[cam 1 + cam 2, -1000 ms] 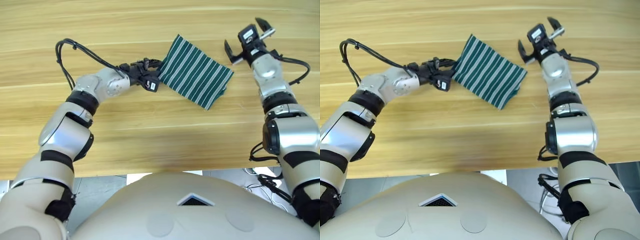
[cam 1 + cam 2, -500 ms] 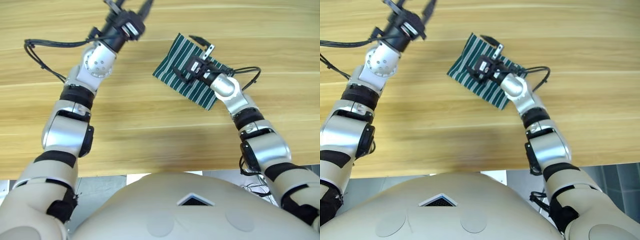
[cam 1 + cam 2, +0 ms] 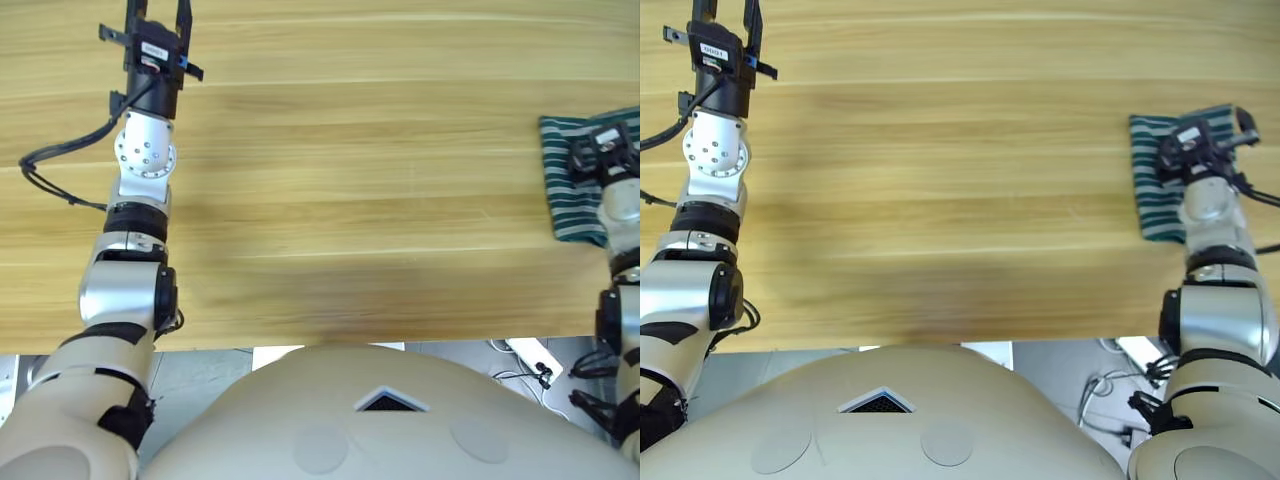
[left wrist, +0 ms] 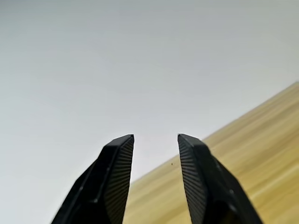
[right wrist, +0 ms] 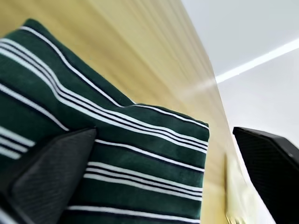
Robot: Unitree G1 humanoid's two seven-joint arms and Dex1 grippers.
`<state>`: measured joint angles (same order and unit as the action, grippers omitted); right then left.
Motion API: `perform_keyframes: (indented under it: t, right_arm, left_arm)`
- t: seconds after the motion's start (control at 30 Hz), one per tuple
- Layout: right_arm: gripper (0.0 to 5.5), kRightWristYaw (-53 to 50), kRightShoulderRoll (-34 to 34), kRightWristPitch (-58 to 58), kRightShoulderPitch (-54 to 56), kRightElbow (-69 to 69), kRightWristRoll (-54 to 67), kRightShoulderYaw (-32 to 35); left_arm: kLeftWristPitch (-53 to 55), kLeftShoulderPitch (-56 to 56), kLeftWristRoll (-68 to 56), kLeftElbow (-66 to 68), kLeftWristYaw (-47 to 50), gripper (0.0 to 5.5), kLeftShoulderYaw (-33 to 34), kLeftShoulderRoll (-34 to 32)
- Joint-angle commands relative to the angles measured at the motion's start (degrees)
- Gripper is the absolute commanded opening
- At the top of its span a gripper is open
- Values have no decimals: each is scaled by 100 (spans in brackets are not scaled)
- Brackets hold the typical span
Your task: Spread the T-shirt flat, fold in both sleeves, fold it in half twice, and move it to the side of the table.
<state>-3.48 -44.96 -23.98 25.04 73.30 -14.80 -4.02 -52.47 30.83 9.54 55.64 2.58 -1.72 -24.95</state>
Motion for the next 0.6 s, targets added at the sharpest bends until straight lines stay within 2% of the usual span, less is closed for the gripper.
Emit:
perform_keyframes:
  t: [0.03,0.2,0.3,0.37,0.43,0.5,0.6]
  right_arm:
    - [534,125,-166,-98,-174,-32,175,245]
    - [534,58,-99,-1341,88,-709,780,886]
    - [534,789,228,-2262,25,-1959,1932,1436]
    - [534,1284,495,-2317,-151,-3147,2709,1523]
    - [534,1693,823,-2032,-334,-4387,3274,1307]
    - [534,1961,1222,-1761,-307,-4963,3329,963]
    - [534,2718,2551,-1396,356,-3780,3405,442]
  left_arm:
    - [23,-216,57,463,4,175,103,-184]
    - [37,-51,40,833,20,175,136,-30]
    - [45,37,-240,991,-195,175,287,123]
    - [61,118,-383,1069,-366,175,384,214]
    - [137,269,-754,1127,-795,175,574,402]
    - [351,446,-1194,1223,-1329,175,810,627]
    - [1012,642,-1715,1619,-1981,175,1210,1052]
